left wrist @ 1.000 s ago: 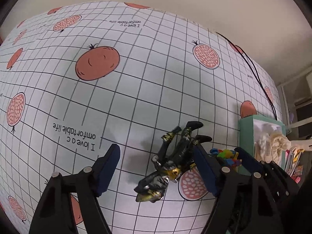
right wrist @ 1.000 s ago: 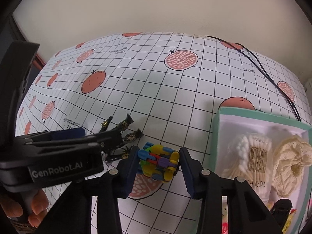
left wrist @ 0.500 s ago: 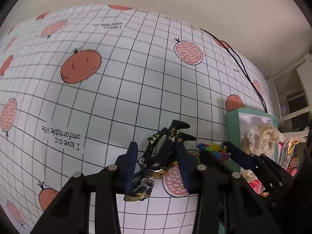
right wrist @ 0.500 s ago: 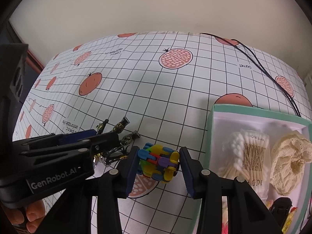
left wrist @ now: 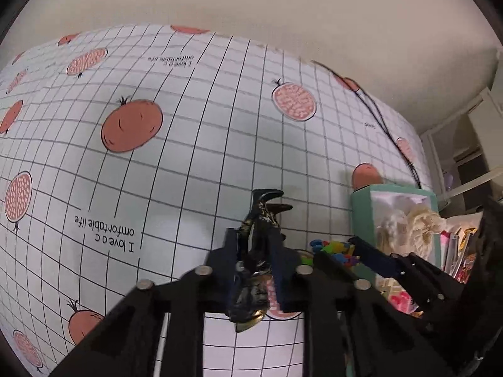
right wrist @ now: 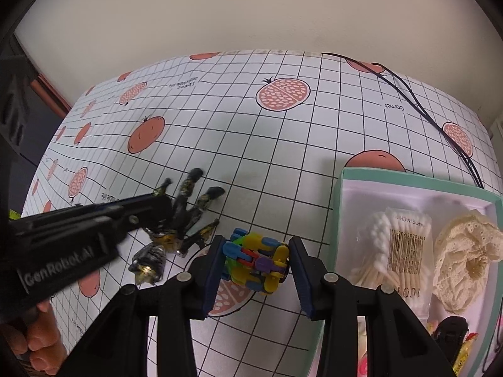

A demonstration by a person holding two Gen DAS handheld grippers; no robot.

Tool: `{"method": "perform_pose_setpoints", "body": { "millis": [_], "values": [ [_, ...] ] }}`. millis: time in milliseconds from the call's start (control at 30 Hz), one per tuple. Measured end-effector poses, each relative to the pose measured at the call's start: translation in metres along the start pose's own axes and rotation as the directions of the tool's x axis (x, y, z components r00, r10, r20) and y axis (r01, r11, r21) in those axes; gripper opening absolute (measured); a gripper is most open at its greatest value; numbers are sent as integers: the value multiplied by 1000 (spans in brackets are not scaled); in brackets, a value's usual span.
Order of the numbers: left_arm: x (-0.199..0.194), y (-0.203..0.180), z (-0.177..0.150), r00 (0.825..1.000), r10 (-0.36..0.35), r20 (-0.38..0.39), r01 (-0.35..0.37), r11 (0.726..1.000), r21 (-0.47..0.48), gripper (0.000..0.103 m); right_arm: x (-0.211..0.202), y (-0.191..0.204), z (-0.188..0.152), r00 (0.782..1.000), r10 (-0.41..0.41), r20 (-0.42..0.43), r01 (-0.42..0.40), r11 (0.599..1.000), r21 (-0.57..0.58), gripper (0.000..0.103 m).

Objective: Organize objects
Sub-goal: 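Grasp the black-gold robot toy with the left tool while the right tool grasps the colourful block toy, then lift the robot toy and block toy and carry both over the tray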

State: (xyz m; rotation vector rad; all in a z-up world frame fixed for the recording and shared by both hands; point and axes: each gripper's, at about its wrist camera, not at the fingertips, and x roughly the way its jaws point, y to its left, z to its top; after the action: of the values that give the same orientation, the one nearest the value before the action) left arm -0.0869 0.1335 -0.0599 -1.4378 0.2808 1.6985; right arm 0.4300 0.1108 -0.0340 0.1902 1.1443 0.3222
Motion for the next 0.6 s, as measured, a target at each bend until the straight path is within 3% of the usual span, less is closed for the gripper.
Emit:
{"method": "perform_pose_setpoints", "body": {
  "millis": [233,600],
  "values": [
    [2,1,1,1000,5,5,-5,1000,-4,7,0,-1,0,1000,1,-3,-1,1000,1,44],
    [-27,-4,6,995,-1,100,1,1000,2,5,-21,6,7,999,10,48,-9,1000,-15,44]
  ]
}}
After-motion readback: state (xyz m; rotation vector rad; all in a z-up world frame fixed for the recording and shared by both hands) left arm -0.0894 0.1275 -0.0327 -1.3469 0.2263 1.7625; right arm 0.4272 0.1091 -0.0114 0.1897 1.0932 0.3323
